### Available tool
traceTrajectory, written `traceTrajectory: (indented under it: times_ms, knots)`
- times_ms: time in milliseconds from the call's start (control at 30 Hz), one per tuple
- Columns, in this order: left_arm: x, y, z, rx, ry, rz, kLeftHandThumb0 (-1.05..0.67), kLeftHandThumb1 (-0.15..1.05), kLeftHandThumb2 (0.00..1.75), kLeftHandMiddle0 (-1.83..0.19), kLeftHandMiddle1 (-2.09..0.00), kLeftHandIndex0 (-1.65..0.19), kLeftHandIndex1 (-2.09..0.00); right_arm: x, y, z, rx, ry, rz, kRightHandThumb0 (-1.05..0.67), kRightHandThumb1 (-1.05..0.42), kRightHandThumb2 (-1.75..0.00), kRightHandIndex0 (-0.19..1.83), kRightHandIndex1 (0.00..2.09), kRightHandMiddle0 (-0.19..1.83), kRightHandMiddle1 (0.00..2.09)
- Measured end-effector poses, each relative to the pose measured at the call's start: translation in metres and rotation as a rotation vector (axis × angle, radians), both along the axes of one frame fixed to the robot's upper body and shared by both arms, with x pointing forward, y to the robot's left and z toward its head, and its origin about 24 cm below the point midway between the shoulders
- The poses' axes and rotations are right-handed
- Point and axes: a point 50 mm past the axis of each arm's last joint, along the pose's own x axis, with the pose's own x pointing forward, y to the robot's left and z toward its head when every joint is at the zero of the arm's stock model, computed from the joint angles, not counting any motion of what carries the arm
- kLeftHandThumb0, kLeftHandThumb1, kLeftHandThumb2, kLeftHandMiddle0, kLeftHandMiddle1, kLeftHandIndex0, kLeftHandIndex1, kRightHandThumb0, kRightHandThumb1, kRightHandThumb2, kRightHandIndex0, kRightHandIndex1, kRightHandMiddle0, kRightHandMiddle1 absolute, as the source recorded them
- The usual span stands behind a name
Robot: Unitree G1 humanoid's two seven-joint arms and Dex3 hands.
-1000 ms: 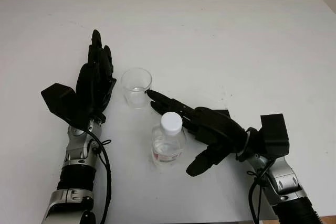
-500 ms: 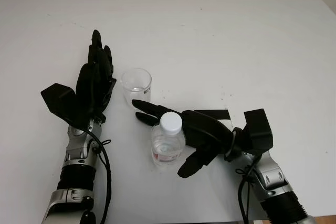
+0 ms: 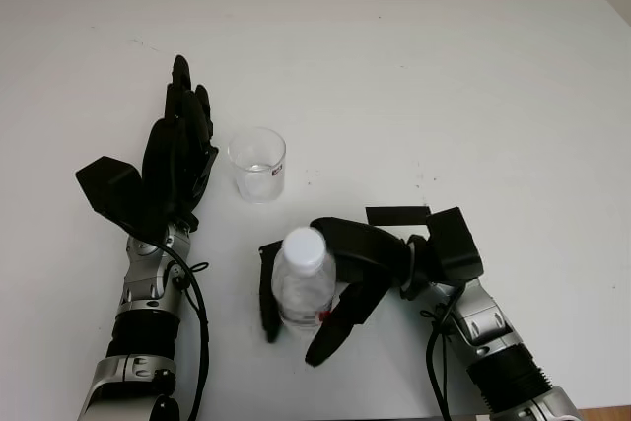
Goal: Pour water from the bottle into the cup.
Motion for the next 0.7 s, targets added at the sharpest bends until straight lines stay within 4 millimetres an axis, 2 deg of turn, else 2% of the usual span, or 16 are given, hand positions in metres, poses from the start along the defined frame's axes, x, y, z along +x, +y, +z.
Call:
traceTrajectory:
  times_ms: [67,100,133,200,233,300,400,533,700]
  knots:
    - [0.000,0.000,0.000,0.000,0.000,0.001,-0.81,1.05,0.71,0.17,-0.05,0.19,-0.03,-0.002,-0.002,0.001,0.014,-0.015,-0.057,-0.23,-0.86,-0.18,1.48,2.09,1.38,2.09]
    - [0.000,0.000,0.000,0.000,0.000,0.001,-0.82,1.05,0.71,0.18,-0.05,0.19,-0.03,-0.002,-0.003,0.001,0.027,-0.016,-0.093,-0.21,-0.79,-0.45,1.54,2.09,1.44,2.09]
    - [0.000,0.000,0.000,0.000,-0.001,0.001,-0.82,1.05,0.71,0.18,-0.05,0.19,-0.03,-0.002,-0.005,0.003,0.040,-0.014,-0.132,-0.21,-0.73,-0.62,1.56,2.09,1.47,2.09]
    - [0.000,0.000,0.000,0.001,-0.003,0.000,-0.82,1.05,0.71,0.19,-0.05,0.19,-0.02,-0.001,-0.008,0.006,0.073,-0.007,-0.210,-0.18,-0.66,-0.85,1.63,2.09,1.56,2.09]
    - [0.000,0.000,0.000,0.001,-0.003,-0.001,-0.82,1.05,0.71,0.19,-0.05,0.19,-0.02,0.001,-0.010,0.008,0.093,-0.005,-0.246,-0.17,-0.65,-0.89,1.63,2.09,1.57,2.09]
    - [0.000,0.000,0.000,0.001,-0.003,-0.001,-0.82,1.05,0.70,0.19,-0.04,0.19,-0.02,0.003,-0.015,0.011,0.123,-0.009,-0.301,-0.17,-0.66,-0.92,1.63,2.09,1.59,2.09]
    - [0.000,0.000,0.000,0.000,-0.003,-0.002,-0.82,1.05,0.70,0.19,-0.05,0.19,-0.02,0.007,-0.020,0.015,0.170,-0.017,-0.397,-0.19,-0.74,-0.81,1.65,2.09,1.62,2.09]
    - [0.000,0.000,0.000,-0.004,-0.003,-0.001,-0.82,1.05,0.70,0.18,-0.05,0.18,-0.02,0.014,-0.033,0.022,0.271,-0.015,-0.546,-0.19,-0.82,-0.71,1.80,2.09,1.72,2.09]
    - [0.000,0.000,0.000,-0.004,-0.002,0.001,-0.82,1.05,0.70,0.18,-0.05,0.19,-0.02,0.031,-0.056,0.038,0.313,-0.121,-0.763,-0.23,-0.91,-0.53,1.83,2.09,1.77,2.09]
